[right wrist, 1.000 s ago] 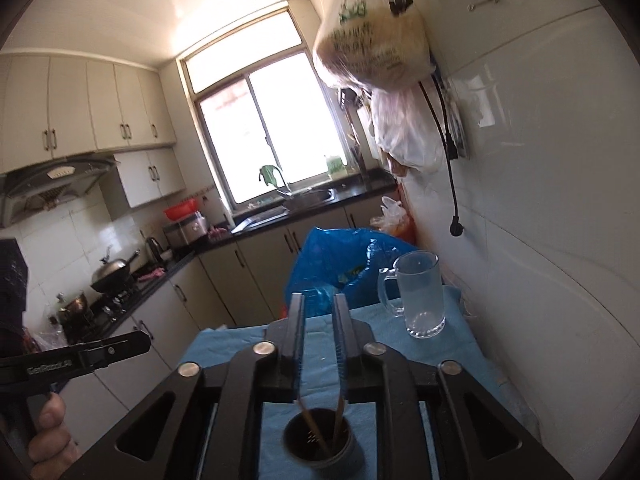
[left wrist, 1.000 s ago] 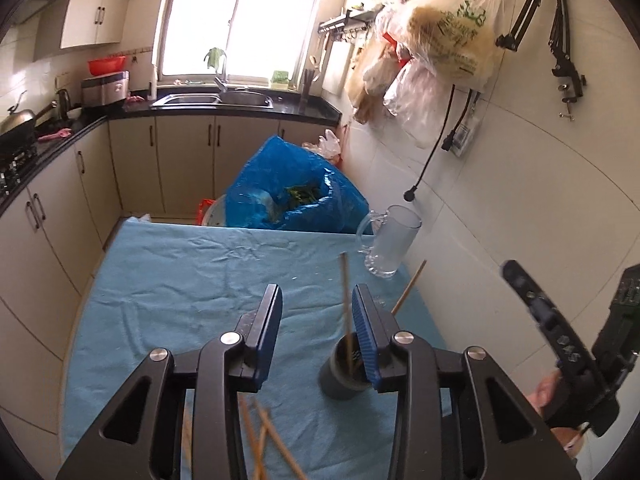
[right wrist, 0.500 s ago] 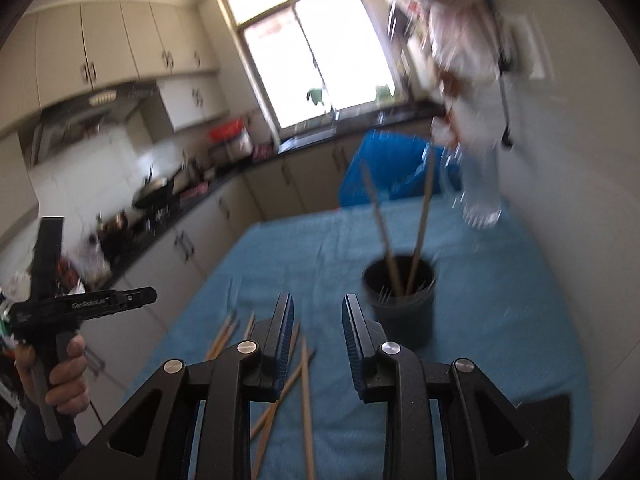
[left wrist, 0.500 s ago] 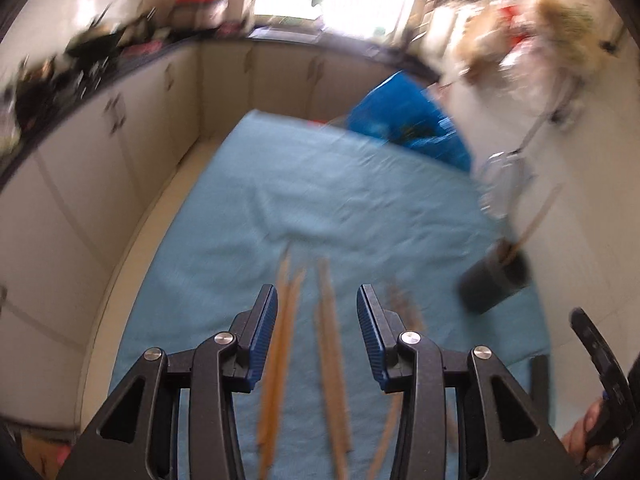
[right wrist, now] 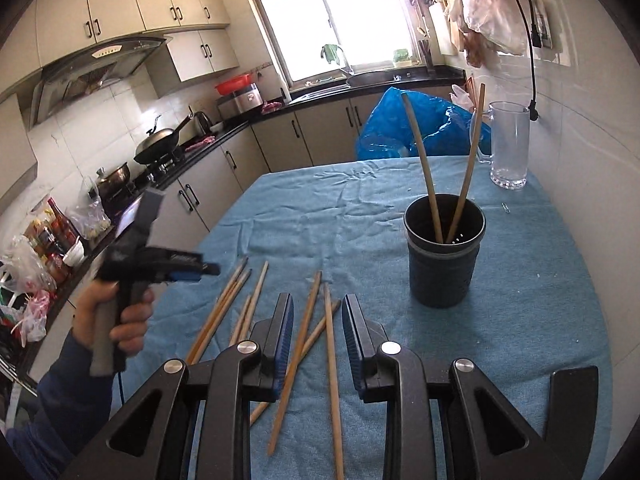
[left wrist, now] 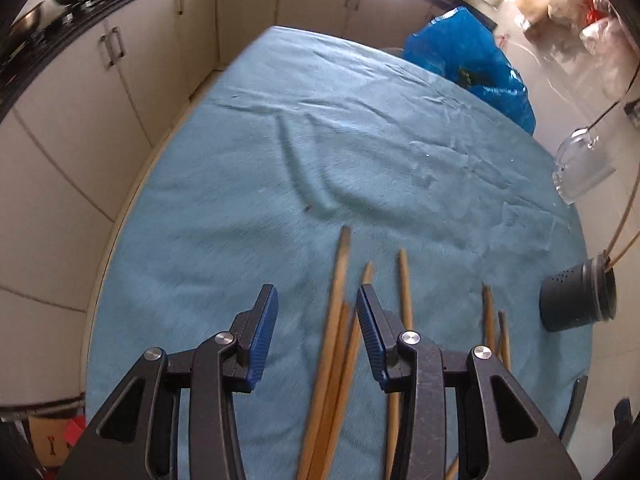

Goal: Organize utensils
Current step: 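Grasp another chopstick with the left gripper while the right gripper grasps one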

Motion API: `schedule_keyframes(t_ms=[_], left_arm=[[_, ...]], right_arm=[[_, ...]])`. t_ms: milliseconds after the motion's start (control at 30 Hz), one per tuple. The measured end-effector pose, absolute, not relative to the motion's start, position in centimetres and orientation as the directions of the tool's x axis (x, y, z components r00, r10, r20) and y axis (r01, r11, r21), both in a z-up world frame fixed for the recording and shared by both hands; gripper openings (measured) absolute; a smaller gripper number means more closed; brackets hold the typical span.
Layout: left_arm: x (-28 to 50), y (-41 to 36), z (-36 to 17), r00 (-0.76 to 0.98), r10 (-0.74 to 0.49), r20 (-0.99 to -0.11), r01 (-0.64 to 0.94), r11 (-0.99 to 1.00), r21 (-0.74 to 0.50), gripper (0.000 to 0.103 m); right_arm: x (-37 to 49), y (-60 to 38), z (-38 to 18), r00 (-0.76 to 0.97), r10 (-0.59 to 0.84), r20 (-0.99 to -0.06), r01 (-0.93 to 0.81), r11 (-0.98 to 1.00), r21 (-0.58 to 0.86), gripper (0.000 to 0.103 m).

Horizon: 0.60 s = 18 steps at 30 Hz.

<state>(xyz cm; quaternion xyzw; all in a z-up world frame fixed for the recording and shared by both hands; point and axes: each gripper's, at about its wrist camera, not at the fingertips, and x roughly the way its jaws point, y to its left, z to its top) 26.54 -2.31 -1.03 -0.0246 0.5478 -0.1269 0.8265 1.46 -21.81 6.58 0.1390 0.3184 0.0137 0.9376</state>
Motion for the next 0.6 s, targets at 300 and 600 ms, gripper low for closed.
schedule_keyframes(t_ms=[300, 600], left_arm=[[28.5, -3.9, -3.2, 0.343, -0.191, -0.920, 0.200, 0.972, -0.127, 0.015], [26.9, 1.2, -3.7, 0.381, -0.215, -0.899, 0.157, 0.974, -0.166, 0.013]], right_arm=[[3.9, -20.2, 5.9, 0.750, 0.150, -0.644, 0.032, 0.964, 0.262, 0.027], [12.8, -16.3, 4.2, 0.591, 0.276, -0.758, -0.024, 0.945, 0.325, 0.027]])
